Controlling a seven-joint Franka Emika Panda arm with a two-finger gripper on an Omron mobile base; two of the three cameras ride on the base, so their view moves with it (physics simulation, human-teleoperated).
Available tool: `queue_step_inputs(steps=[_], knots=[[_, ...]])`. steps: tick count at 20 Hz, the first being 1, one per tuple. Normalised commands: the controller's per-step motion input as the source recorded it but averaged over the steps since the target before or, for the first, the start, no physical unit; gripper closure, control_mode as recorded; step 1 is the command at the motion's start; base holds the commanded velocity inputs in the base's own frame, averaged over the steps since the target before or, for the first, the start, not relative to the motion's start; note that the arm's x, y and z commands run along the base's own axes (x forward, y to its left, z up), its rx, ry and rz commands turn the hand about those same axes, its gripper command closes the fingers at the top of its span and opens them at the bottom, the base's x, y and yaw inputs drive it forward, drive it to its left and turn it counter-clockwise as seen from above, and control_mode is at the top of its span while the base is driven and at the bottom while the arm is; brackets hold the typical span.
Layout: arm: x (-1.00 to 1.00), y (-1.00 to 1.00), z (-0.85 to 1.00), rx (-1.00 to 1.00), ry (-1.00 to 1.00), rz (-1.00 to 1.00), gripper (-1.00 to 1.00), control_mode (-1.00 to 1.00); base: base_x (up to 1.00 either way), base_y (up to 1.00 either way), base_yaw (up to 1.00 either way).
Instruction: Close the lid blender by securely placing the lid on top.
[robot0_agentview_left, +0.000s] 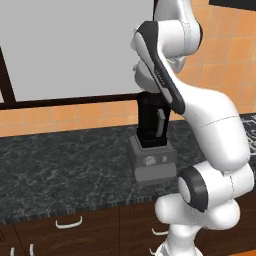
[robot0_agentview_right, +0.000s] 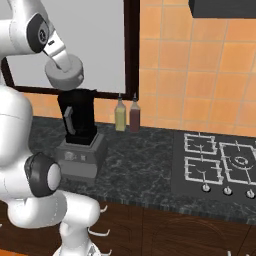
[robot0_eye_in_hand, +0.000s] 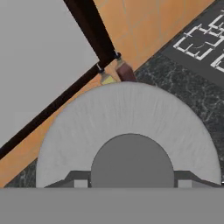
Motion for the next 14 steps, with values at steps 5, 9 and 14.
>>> queue_step_inputs(steps=[5,9,14], knots=[[0.49,0.02,-0.16,-0.02,0.09,0.0,1.0,-1.0,0.0,0.0,0.0],[0.63,0.0,-0.02,0.0,0.07,0.0,1.0,-1.0,0.0,0.0,0.0],[0.43,0.0,-0.06,0.0,0.0,0.03,1.0,-1.0,0.0,0.0,0.0]])
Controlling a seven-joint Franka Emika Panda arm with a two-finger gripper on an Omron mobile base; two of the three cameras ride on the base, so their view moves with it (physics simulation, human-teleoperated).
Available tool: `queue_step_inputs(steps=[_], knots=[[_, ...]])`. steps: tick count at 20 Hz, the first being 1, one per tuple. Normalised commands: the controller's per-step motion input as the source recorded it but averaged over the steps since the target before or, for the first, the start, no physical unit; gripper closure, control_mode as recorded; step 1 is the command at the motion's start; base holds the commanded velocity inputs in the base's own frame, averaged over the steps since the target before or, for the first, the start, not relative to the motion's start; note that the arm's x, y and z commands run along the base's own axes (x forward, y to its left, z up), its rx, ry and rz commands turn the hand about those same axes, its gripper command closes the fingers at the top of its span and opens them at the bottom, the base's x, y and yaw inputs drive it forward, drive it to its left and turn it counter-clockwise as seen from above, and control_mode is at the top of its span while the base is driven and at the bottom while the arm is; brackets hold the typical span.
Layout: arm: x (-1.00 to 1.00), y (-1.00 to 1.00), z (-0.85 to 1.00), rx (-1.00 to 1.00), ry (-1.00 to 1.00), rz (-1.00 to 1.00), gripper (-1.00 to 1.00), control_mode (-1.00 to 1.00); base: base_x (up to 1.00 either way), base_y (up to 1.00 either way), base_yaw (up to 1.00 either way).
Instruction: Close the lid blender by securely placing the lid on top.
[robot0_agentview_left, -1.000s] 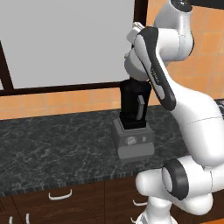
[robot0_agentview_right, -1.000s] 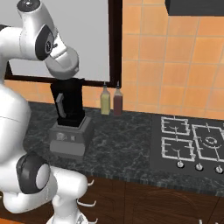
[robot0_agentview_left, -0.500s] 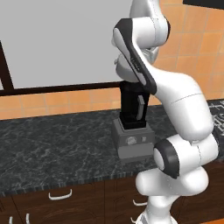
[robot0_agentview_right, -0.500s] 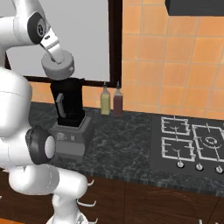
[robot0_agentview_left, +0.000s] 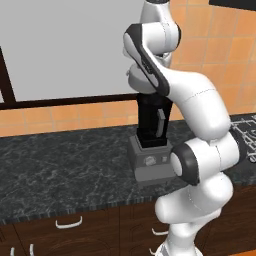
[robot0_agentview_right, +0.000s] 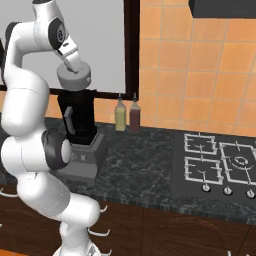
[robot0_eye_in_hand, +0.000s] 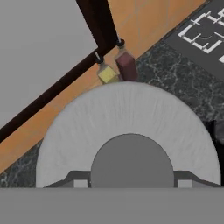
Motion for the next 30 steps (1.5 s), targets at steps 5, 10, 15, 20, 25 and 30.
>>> queue_step_inputs(steps=[5,10,15,20,25,30], knots=[[0.46,-0.1,-0.06,-0.01,0.01,0.04,1.0,-1.0,0.0,0.0,0.0],[0.2,-0.05,-0.05,-0.05,0.11,0.08,1.0,-1.0,0.0,0.0,0.0],[0.11,-0.04,0.0,-0.1,0.22,0.07,1.0,-1.0,0.0,0.0,0.0],[-0.13,-0.22,0.0,0.0,0.01,0.04,1.0,-1.0,0.0,0.0,0.0],[-0.35,0.0,0.0,0.0,0.0,0.01,1.0,-1.0,0.0,0.0,0.0],[-0.21,-0.02,0.01,0.0,0.0,0.02,1.0,-1.0,0.0,0.0,0.0]])
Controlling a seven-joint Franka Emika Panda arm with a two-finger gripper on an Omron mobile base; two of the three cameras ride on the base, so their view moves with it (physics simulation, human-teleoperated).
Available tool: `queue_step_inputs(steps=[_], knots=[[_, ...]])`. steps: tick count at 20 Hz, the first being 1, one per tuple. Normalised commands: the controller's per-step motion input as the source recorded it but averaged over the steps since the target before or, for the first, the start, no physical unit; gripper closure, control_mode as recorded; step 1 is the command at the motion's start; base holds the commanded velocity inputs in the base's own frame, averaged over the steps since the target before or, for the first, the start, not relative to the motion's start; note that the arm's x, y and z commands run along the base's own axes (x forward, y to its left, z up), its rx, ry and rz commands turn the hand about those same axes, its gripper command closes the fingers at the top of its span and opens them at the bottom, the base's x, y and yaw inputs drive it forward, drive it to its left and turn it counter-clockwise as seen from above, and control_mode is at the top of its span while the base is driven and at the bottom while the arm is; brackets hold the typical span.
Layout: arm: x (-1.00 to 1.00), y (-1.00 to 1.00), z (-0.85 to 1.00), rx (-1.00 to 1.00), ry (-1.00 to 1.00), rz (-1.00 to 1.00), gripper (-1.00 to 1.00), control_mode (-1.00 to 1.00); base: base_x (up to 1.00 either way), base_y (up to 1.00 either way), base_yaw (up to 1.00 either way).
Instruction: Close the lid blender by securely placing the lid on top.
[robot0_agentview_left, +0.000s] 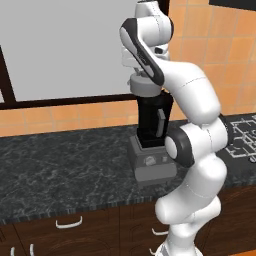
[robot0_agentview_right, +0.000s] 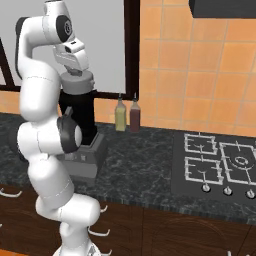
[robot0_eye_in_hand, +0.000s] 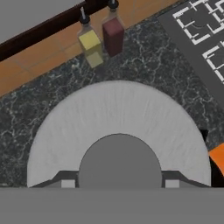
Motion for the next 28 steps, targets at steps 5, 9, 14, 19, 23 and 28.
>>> queue_step_inputs(steps=[5,9,14,19,23,28], knots=[[-0.01,-0.27,-0.06,0.0,0.0,0.01,1.0,-1.0,0.0,0.0,0.0],[-0.15,-0.35,-0.04,0.0,0.01,0.01,1.0,-1.0,0.0,0.0,0.0],[-0.17,-0.28,0.18,0.01,0.01,0.0,1.0,-1.0,0.0,0.0,0.0],[-0.14,-0.06,0.17,0.0,0.05,0.0,1.0,-1.0,0.0,0.0,0.0],[-0.43,0.0,0.02,0.0,0.04,0.0,1.0,-1.0,0.0,0.0,0.0],[-0.34,0.0,0.0,0.0,0.0,0.0,1.0,-1.0,0.0,0.0,0.0]])
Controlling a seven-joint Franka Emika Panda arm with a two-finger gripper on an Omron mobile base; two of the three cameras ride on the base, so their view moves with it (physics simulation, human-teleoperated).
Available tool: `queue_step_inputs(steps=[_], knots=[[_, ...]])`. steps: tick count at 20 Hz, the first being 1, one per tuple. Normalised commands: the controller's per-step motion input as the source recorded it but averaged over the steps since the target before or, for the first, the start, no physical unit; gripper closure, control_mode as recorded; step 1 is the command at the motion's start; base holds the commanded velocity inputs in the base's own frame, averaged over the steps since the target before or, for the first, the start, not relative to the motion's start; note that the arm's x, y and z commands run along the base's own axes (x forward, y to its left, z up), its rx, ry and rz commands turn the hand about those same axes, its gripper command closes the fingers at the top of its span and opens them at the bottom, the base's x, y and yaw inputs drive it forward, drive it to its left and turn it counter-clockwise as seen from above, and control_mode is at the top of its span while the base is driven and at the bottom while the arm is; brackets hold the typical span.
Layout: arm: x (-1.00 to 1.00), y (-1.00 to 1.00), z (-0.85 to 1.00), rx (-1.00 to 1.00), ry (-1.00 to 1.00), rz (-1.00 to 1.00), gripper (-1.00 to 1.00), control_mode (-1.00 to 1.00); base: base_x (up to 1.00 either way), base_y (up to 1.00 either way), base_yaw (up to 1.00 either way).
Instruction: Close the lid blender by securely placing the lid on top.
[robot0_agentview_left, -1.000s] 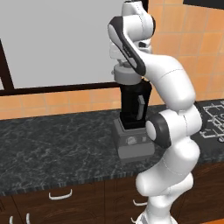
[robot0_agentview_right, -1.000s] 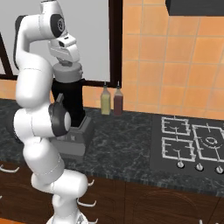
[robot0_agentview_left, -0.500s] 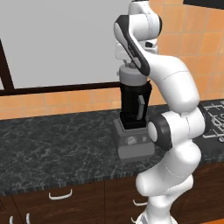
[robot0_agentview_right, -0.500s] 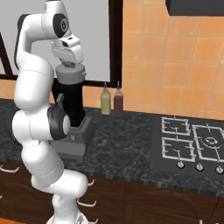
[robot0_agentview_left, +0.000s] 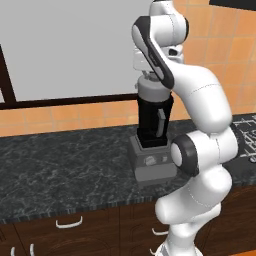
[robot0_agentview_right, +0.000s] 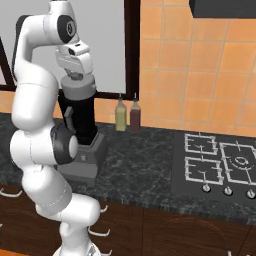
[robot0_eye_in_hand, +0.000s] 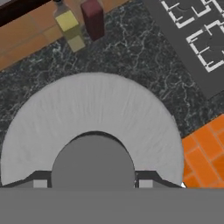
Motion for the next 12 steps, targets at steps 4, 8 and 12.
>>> queue_step_inputs(steps=[4,8,12], knots=[[-0.04,0.1,0.15,0.0,0.08,0.0,1.0,-1.0,0.0,0.0,0.0],[-0.16,0.06,0.11,0.0,0.06,0.0,1.0,-1.0,0.0,0.0,0.0],[-0.22,0.1,0.21,0.0,0.1,0.0,1.0,-1.0,0.0,0.0,0.0]])
